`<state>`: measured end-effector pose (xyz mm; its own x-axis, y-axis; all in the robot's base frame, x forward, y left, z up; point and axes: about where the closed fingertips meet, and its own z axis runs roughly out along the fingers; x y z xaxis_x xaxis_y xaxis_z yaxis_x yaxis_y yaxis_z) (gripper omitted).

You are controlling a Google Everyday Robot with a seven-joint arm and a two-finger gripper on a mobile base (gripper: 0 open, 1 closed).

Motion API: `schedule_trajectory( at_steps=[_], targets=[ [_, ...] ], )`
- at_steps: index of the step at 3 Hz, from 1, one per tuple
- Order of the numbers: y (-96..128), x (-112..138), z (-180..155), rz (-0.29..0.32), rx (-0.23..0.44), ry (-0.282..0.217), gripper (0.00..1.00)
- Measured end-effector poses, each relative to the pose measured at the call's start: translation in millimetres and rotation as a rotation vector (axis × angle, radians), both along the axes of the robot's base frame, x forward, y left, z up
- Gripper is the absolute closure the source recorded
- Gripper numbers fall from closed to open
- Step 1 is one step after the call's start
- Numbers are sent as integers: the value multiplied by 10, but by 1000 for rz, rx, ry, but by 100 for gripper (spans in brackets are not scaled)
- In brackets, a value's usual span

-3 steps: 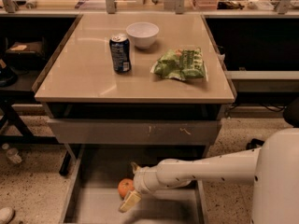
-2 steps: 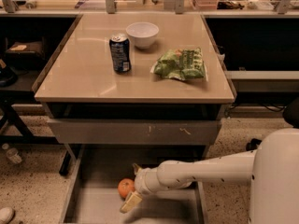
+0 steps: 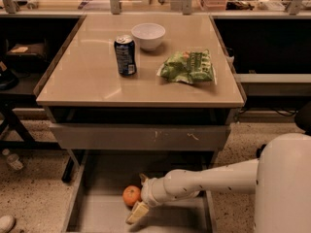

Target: Pick orange from middle drawer and place on counter

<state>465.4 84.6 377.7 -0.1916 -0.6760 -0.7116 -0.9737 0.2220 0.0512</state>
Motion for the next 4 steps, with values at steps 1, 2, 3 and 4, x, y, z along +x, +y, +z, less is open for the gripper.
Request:
schedule_trajectory(
  at_steps=[1,2,3,4],
  targets=[
    [0,-1,-2,0,0,0,19],
    [0,-1,-2,0,0,0,42],
    [0,-1,-2,0,0,1,65],
    [4,-4,2,1,0,1,88]
  ],
)
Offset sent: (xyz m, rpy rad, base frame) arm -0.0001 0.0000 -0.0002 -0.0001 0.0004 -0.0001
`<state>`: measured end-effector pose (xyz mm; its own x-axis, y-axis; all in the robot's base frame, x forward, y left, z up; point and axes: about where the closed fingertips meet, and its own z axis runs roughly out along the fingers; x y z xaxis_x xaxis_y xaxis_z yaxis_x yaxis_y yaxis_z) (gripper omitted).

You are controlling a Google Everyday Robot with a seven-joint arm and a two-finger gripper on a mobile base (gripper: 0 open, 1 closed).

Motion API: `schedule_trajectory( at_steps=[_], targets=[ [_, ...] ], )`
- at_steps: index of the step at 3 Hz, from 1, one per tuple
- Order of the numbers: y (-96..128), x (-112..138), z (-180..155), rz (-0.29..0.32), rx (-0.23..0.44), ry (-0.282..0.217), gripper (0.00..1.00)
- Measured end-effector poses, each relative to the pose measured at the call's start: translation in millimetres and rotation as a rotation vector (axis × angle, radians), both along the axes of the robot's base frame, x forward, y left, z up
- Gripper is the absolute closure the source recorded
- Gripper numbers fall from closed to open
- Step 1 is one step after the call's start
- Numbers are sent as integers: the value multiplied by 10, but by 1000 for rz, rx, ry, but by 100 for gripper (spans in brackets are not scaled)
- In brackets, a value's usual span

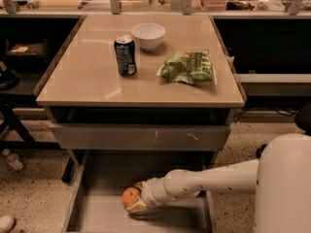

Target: Pick orange from middle drawer and place on counter

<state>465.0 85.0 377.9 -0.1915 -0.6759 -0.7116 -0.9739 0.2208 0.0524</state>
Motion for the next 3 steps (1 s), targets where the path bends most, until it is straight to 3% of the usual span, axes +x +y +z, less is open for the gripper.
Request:
schedule_trajectory(
  at_steps=[1,3],
  targets=[
    [31,-48,244,1,-1,21,100],
    [117,-204,1143,-66,-47,45,100]
  ],
)
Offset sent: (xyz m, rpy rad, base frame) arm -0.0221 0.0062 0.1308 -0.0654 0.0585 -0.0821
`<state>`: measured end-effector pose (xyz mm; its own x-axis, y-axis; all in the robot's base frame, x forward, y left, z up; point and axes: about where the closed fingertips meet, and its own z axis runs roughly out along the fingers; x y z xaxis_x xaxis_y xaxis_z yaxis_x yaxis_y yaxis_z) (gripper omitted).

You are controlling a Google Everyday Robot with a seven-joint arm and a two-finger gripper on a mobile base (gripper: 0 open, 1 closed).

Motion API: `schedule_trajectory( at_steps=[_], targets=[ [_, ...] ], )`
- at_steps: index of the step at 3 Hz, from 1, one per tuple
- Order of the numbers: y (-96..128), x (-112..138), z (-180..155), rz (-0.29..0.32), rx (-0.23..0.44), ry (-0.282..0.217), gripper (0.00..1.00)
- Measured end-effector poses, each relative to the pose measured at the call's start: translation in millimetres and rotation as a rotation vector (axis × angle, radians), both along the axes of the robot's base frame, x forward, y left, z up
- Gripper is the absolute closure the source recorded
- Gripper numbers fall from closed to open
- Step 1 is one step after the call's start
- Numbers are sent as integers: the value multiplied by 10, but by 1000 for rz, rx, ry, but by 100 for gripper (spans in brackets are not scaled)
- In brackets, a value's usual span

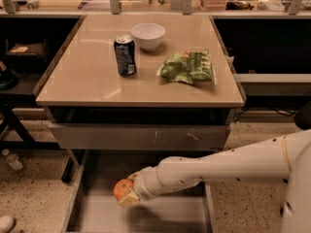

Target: Pick orange from middle drawer and place on counter

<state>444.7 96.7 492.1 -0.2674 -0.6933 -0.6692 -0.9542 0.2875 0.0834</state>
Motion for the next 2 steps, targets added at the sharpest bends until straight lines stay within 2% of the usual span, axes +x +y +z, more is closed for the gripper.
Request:
schedule_trajectory(
  at_steps=[1,2],
  targets=[
    [102,3,553,-10,-20,-28,100],
    [230,45,1081,11,-31,-81,100]
  ],
)
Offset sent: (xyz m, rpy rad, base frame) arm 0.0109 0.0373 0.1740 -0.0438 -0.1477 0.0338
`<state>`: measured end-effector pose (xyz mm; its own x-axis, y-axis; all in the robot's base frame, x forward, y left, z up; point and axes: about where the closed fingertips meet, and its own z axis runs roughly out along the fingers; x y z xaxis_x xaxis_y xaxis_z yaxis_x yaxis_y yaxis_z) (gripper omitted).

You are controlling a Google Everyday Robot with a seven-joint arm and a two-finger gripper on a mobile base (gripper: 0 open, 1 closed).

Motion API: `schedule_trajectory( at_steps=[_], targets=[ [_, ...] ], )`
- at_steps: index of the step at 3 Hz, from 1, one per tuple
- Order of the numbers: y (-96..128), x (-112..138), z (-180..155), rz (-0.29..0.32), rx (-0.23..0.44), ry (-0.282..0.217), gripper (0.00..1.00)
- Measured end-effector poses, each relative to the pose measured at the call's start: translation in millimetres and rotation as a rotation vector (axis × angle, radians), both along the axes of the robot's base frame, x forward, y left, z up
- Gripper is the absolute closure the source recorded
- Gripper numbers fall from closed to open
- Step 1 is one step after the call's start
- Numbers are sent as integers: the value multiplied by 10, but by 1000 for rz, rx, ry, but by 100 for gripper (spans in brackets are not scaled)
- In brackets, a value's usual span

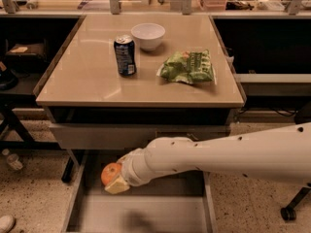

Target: Pick orange from middle drawer and place on counter

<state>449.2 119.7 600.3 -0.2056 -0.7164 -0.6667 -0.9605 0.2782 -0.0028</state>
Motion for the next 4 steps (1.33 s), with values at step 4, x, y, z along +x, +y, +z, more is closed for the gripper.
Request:
schedule_trajectory(
  at_steps=[4],
  targets=[
    [275,162,1571,126,-36,-206,100]
  ],
)
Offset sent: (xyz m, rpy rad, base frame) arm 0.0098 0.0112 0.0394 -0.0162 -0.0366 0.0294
